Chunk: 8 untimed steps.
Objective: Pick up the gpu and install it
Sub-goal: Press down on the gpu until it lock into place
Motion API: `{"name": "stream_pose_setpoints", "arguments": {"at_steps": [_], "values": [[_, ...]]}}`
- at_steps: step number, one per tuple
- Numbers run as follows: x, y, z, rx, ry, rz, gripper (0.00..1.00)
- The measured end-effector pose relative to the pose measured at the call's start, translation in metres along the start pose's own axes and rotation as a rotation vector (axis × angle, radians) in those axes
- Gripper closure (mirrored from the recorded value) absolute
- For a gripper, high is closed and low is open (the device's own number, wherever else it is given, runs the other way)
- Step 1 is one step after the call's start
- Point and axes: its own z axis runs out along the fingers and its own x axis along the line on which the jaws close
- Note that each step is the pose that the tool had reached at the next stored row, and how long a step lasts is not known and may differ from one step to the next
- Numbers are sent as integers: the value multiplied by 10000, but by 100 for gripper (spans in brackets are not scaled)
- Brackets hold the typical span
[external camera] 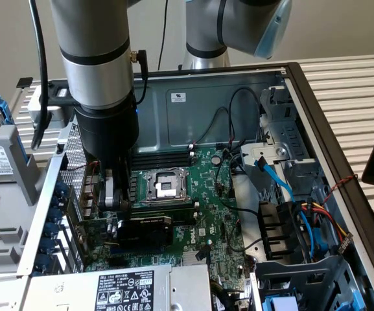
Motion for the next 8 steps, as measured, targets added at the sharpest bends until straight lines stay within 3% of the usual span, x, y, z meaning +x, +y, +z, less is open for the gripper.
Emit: {"name": "stream_pose_setpoints", "arguments": {"at_steps": [8], "values": [[0, 4, 38, -2, 4, 1, 89]]}}
